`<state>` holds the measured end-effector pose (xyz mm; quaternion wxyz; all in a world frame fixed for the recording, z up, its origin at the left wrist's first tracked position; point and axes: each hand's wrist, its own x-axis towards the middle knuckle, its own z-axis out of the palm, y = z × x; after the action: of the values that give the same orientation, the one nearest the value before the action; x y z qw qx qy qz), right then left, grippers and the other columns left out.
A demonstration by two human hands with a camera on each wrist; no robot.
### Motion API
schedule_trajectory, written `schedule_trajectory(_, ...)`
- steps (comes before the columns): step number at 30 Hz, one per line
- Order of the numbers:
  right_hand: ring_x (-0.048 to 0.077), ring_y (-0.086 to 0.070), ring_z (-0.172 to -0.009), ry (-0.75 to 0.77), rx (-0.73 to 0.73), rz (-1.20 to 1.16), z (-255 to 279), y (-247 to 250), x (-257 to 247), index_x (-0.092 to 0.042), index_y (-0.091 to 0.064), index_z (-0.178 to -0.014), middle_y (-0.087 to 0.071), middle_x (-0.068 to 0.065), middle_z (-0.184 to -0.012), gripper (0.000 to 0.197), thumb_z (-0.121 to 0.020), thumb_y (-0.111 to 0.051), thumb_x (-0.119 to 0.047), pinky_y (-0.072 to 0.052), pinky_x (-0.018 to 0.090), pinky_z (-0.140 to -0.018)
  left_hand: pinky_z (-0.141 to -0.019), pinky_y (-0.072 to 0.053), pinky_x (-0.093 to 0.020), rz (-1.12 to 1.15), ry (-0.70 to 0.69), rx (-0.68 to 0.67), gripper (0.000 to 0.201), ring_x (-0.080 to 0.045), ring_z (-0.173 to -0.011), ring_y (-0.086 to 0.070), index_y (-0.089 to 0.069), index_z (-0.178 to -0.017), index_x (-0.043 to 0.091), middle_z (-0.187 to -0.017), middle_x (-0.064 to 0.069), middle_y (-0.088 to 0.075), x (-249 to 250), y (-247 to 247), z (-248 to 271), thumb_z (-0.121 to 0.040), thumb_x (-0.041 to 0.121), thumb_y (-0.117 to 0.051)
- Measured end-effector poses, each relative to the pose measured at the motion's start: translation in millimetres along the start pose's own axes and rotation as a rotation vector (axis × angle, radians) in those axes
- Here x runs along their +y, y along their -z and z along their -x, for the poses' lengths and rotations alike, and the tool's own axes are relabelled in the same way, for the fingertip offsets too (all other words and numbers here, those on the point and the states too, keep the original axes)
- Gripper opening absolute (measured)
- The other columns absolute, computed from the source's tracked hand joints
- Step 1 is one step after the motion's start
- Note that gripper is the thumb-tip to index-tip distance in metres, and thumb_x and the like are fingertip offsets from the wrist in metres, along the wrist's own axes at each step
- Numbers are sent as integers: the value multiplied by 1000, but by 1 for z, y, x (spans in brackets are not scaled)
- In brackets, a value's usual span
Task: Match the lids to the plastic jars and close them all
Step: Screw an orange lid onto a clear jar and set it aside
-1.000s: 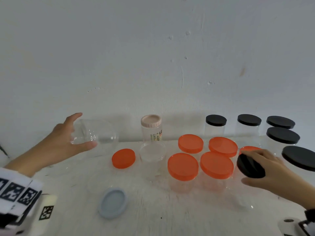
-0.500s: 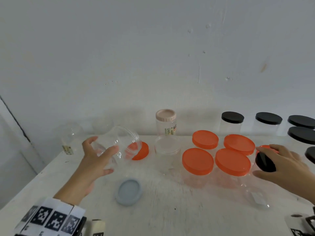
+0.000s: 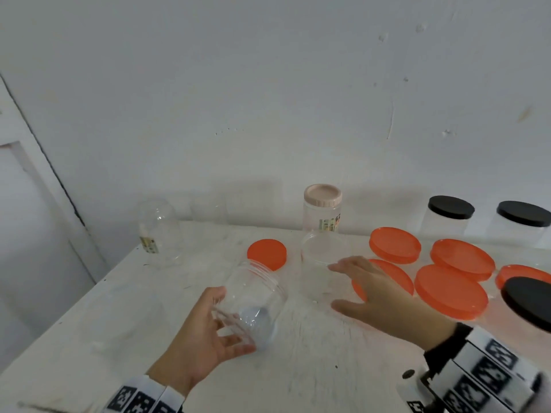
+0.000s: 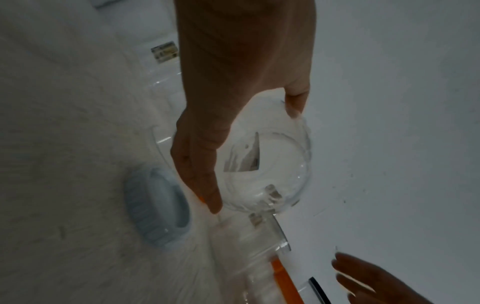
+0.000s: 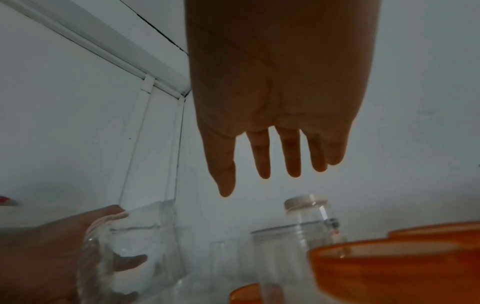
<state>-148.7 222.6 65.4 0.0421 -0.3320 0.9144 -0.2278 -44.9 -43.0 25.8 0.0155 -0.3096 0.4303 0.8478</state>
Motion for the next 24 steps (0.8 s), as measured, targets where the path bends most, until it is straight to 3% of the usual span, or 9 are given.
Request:
schedule_trajectory(3, 4, -32, -130, 56, -103, -60, -23, -23, -14, -32, -36, -145, -36, -15, -139, 63, -89, -62, -44, -25, 15, -102, -73, -53, -60, 13, 33, -24, 53, -44, -75, -62, -50, -101, 15, -99, -21, -52, -2, 8, -2, -58, 39, -71)
schedule_trajectory(7, 11, -35, -133, 34, -193, -58, -46, -47, -19, -27, -33, -148, -36, -7, -146, 63, -92, -60, -38, -30, 26, -110, -77, -52, -61, 10, 41, -34, 59, -47, -76, -65, -51, -106, 14, -100, -24, -55, -5, 16, 5, -60, 41, -77)
schedule_trajectory(12, 17, -39, -131, 3, -340, -1, -92, -79, -32, -21, -29, -150, -34, 0, -149, 65, -94, -59, -35, -32, 26, -106, -72, -57, -53, -48, 0, -5, 57, -37, -65, -64, -61, -99, 6, -71, -16, -62, -3, 42, 11, -51, 29, -82)
schedule_trajectory(16, 21, -29, -141, -26, -346, 15, -125, -87, -40, -15, -25, -152, -28, 5, -156, 70, -95, -58, -38, -25, 34, -114, -66, -58, -45, -43, -41, 50, 62, -29, -60, -63, -61, -95, 2, -78, -13, -53, -5, 45, 13, -43, 16, -91)
schedule_trajectory(18, 25, -25, -143, -49, -345, 40, -142, -91, -46, -13, -24, -152, -26, 9, -157, 71, -95, -58, -39, -25, 38, -115, -68, -57, -42, -42, -65, 59, 71, -26, -59, -64, -59, -94, 1, -78, -12, -53, -6, 47, 13, -32, 19, -91)
schedule_trajectory(20, 29, -29, -140, -89, -325, 62, -157, -96, -51, -11, -27, -150, -29, 12, -153, 69, -94, -58, -38, -30, 40, -111, -69, -56, -41, -54, -72, 65, 83, -26, -62, -67, -55, -100, 1, -85, -13, -54, -9, 49, 11, -28, 22, -89)
schedule_trajectory(24, 35, -30, -137, -208, -294, 90, -183, -102, -52, -10, -28, -148, -26, 16, -152, 69, -93, -58, -38, -34, 43, -108, -60, -58, -35, -84, -58, 53, 97, -23, -71, -70, -51, -114, 5, -104, -20, -61, -8, 53, 1, -27, 24, -89)
